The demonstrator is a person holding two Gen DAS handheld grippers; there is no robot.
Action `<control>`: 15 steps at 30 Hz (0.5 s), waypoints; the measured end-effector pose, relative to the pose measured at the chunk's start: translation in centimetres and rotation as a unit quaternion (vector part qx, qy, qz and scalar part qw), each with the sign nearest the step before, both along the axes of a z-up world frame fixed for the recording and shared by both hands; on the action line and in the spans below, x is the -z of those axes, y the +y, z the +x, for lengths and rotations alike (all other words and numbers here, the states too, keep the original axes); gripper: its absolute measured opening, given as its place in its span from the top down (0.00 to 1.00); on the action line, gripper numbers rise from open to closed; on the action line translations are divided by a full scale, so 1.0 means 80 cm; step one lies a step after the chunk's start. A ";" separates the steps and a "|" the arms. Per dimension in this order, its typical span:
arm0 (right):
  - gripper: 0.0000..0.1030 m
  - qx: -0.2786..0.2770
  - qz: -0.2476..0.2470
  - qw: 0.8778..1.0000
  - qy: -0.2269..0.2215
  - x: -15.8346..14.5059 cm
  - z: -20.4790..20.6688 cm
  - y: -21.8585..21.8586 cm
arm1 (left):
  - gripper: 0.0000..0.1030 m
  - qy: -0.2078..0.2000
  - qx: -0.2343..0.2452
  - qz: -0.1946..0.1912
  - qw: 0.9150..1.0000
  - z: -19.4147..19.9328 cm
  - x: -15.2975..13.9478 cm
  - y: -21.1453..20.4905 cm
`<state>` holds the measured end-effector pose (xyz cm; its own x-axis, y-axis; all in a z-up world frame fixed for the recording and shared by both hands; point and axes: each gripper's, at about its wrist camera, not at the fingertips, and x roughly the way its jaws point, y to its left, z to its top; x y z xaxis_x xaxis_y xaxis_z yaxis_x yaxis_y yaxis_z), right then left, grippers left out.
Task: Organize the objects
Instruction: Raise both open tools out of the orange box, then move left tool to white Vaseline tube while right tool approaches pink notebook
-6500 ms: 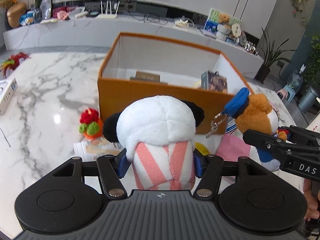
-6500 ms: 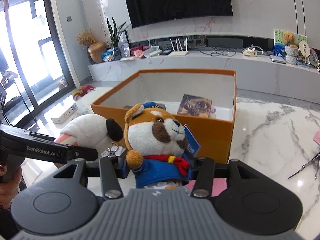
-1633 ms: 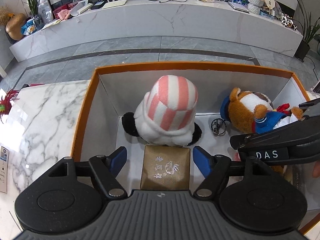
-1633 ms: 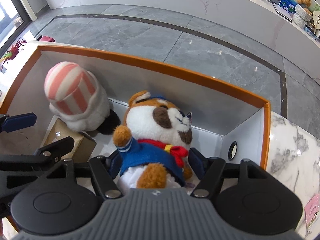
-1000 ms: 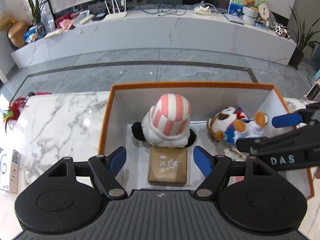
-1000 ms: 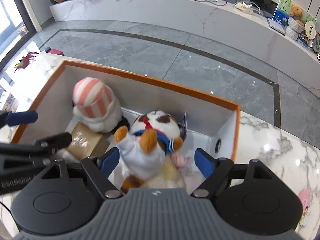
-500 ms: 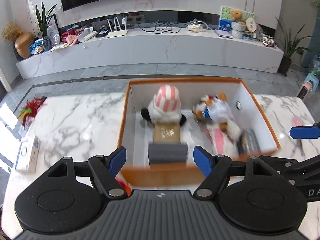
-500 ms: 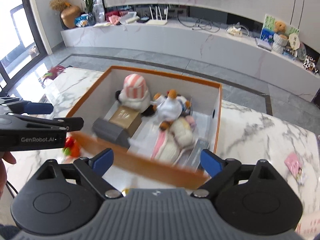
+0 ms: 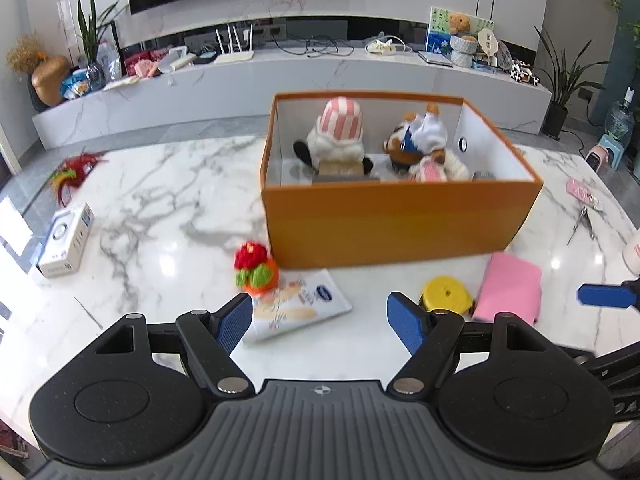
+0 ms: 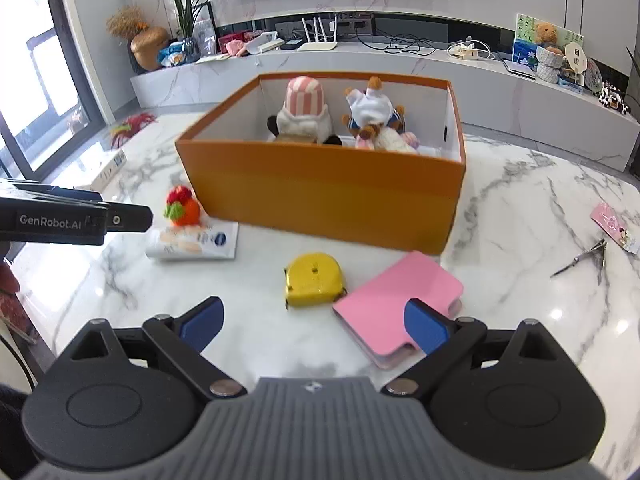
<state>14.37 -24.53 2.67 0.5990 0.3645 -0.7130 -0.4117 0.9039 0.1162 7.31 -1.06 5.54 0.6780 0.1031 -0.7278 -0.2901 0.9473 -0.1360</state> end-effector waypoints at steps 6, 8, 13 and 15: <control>0.04 0.030 0.019 0.999 0.000 0.025 0.001 -0.015 | 0.15 0.012 -0.007 -0.028 1.000 0.003 0.036 0.027; 0.04 0.031 0.016 0.999 0.002 0.031 0.007 -0.012 | 0.15 0.019 -0.011 -0.023 0.999 0.006 0.045 0.031; 0.04 0.021 0.011 1.000 0.010 0.042 0.019 -0.003 | 0.15 0.017 -0.019 -0.021 0.999 0.011 0.060 0.045; 0.04 0.018 0.010 1.000 0.016 0.045 0.023 0.001 | 0.15 0.024 -0.021 -0.030 0.999 0.016 0.065 0.050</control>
